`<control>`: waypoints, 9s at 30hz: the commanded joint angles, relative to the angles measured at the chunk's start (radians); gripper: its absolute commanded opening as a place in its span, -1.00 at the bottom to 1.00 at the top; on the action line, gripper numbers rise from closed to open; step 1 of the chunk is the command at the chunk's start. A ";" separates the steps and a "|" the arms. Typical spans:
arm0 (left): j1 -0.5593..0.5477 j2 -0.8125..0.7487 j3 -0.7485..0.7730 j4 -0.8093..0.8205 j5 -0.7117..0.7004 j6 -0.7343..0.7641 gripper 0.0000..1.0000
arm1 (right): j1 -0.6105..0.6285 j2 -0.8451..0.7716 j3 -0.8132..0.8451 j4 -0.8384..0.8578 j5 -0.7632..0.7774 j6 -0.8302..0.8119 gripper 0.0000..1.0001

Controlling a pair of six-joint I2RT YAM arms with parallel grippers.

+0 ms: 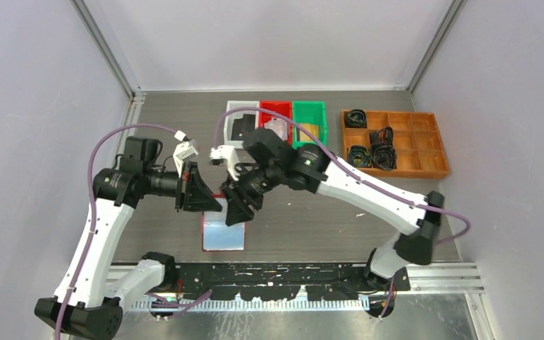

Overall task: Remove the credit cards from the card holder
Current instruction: Remove the credit card from the card holder, then place the credit card in the storage box.

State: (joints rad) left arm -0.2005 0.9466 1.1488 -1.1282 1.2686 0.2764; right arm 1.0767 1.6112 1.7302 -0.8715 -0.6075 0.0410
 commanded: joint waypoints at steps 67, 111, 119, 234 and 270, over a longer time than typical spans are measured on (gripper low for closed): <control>0.004 0.061 0.055 -0.242 0.105 0.160 0.42 | -0.091 0.077 0.283 -0.091 -0.238 0.039 -0.99; 0.020 -0.082 -0.137 0.786 -0.095 -0.819 -1.00 | -0.344 -0.480 -0.620 1.076 -0.101 1.005 0.18; 0.020 -0.090 -0.126 0.799 -0.093 -0.835 -1.00 | -0.253 -0.375 -0.626 1.093 -0.103 0.971 0.16; -0.002 -0.148 -0.093 0.822 0.140 -0.852 -1.00 | -0.675 -0.636 -0.627 0.814 -0.214 0.825 -0.99; -0.002 -0.177 0.107 0.104 0.049 -0.154 -1.00 | -0.751 0.726 0.437 0.375 0.227 0.358 -0.94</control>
State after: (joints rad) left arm -0.2020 0.7910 1.2396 -1.0473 1.2797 0.1211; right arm 0.3088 2.3272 2.0983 -0.5072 -0.4496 0.4198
